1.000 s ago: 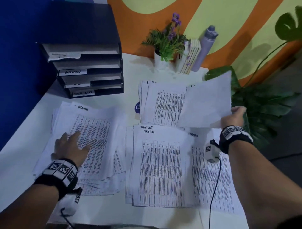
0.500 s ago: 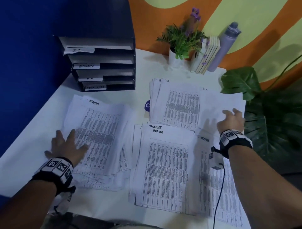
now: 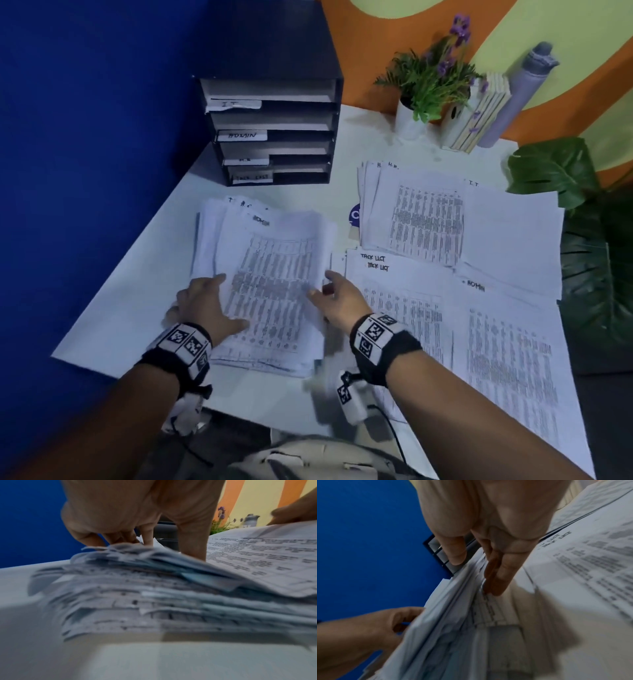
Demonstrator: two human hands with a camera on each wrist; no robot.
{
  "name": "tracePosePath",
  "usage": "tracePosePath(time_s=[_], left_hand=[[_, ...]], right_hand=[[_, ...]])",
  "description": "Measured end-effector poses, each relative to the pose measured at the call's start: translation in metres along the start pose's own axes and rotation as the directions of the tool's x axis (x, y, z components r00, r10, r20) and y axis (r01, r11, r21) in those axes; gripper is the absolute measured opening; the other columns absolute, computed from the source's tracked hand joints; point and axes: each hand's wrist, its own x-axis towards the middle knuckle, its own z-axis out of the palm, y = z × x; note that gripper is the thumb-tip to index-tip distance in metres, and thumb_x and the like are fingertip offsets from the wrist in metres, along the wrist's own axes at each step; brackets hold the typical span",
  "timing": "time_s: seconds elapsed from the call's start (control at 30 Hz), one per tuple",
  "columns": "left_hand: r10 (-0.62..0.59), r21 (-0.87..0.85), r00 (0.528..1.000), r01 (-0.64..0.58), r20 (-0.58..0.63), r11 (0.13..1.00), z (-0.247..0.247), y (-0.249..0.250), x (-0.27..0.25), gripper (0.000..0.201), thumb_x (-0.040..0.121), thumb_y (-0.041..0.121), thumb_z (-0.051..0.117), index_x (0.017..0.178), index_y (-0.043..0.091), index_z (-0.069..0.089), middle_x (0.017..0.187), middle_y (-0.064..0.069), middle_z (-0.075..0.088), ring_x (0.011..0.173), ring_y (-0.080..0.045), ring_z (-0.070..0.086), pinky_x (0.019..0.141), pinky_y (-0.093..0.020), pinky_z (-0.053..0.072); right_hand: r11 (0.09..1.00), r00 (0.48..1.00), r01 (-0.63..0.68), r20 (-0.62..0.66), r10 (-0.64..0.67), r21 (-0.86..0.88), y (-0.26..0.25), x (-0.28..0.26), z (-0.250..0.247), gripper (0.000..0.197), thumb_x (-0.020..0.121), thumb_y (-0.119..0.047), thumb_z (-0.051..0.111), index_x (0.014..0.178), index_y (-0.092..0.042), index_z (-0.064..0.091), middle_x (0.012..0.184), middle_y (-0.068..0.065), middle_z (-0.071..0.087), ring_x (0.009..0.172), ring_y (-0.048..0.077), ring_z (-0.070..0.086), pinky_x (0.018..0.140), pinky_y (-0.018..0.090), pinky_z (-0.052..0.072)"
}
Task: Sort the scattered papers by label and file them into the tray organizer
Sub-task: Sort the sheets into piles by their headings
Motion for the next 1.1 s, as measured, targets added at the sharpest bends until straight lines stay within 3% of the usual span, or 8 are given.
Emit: tracePosePath(time_s=[0.17, 0.3, 0.37, 0.43, 0.5, 0.6, 0.87, 1.1], left_hand=[[0.124, -0.478, 0.992, -0.117, -0.015, 0.871, 0.008, -0.007, -0.012, 0.06, 0.087, 0.026, 0.068, 0.139, 0.023, 0.04, 0.146, -0.006, 0.042, 0.133, -0.022, 0.041, 0.109, -0.035, 0.034], [0.015, -0.69, 1.0, 0.004, 0.021, 0.724, 0.006, -0.01, -0.007, 0.063, 0.094, 0.011, 0.057, 0.147, 0.029, 0.028, 0.152, -0.008, 0.033, 0.137, -0.025, 0.038, 0.107, -0.033, 0.033], [0.018, -0.706, 0.998, 0.027, 0.057, 0.708, 0.005, -0.013, -0.003, 0.069, 0.09, 0.01, 0.064, 0.146, 0.032, 0.03, 0.153, -0.007, 0.033, 0.136, -0.025, 0.039, 0.107, -0.037, 0.036], [0.046, -0.695, 0.997, 0.006, 0.056, 0.719, 0.004, -0.013, -0.001, 0.069, 0.087, 0.011, 0.068, 0.144, 0.031, 0.035, 0.152, -0.006, 0.035, 0.134, -0.026, 0.042, 0.106, -0.038, 0.038], [0.063, -0.703, 0.997, -0.019, 0.037, 0.711, 0.005, -0.013, 0.0, 0.061, 0.088, 0.011, 0.067, 0.14, 0.03, 0.042, 0.149, -0.008, 0.039, 0.133, -0.027, 0.044, 0.104, -0.036, 0.038], [0.065, -0.726, 0.997, -0.018, 0.036, 0.687, 0.008, -0.01, 0.002, 0.054, 0.089, 0.011, 0.065, 0.136, 0.031, 0.048, 0.147, -0.012, 0.043, 0.132, -0.025, 0.045, 0.103, -0.035, 0.039], [0.015, -0.74, 1.0, -0.009, 0.002, 0.672, 0.008, -0.006, 0.008, 0.061, 0.089, 0.002, 0.06, 0.141, 0.027, 0.041, 0.149, -0.011, 0.039, 0.136, -0.022, 0.04, 0.101, -0.027, 0.034], [0.102, -0.733, 0.994, -0.04, 0.039, 0.679, 0.006, -0.008, 0.008, 0.069, 0.082, 0.009, 0.073, 0.14, 0.034, 0.045, 0.149, 0.0, 0.041, 0.137, -0.017, 0.038, 0.111, -0.031, 0.033]], right_hand=[[0.996, 0.992, -0.047, -0.124, 0.038, -0.069, -0.001, -0.01, 0.014, 0.029, 0.092, -0.021, 0.06, 0.115, -0.012, 0.045, 0.106, 0.007, 0.059, 0.097, 0.026, 0.06, 0.087, 0.036, 0.054], [0.986, 0.981, -0.101, -0.15, 0.12, 0.132, 0.007, -0.023, 0.004, 0.054, 0.092, -0.015, 0.062, 0.14, -0.008, 0.039, 0.132, 0.002, 0.052, 0.128, 0.026, 0.047, 0.103, 0.031, 0.039], [0.967, 0.979, -0.106, -0.148, 0.142, 0.231, 0.017, -0.023, -0.001, 0.042, 0.092, -0.014, 0.062, 0.13, -0.012, 0.048, 0.129, 0.003, 0.056, 0.122, 0.024, 0.052, 0.103, 0.043, 0.044], [0.968, 0.973, -0.125, -0.163, 0.162, 0.217, 0.02, -0.026, -0.003, 0.038, 0.092, -0.018, 0.062, 0.127, -0.007, 0.049, 0.121, 0.0, 0.057, 0.118, 0.021, 0.053, 0.093, 0.029, 0.04], [0.972, 0.959, -0.137, -0.223, 0.178, 0.189, 0.026, -0.024, -0.006, 0.04, 0.089, -0.024, 0.065, 0.123, -0.006, 0.055, 0.122, 0.005, 0.062, 0.115, 0.027, 0.058, 0.103, 0.042, 0.044], [0.969, 0.927, -0.128, -0.323, 0.192, 0.21, 0.039, -0.017, -0.011, 0.016, 0.086, -0.012, 0.065, 0.102, -0.006, 0.063, 0.099, 0.009, 0.069, 0.096, 0.028, 0.065, 0.09, 0.045, 0.053], [0.947, 0.875, -0.262, -0.369, 0.314, 0.185, 0.063, -0.021, -0.033, 0.05, 0.093, -0.013, 0.057, 0.139, 0.001, 0.043, 0.141, 0.016, 0.049, 0.129, 0.031, 0.046, 0.108, 0.036, 0.037], [0.966, 0.922, -0.214, -0.295, 0.25, 0.148, 0.062, -0.023, -0.031, 0.036, 0.089, -0.007, 0.06, 0.125, -0.006, 0.061, 0.12, 0.01, 0.065, 0.105, 0.024, 0.062, 0.093, 0.031, 0.048]])
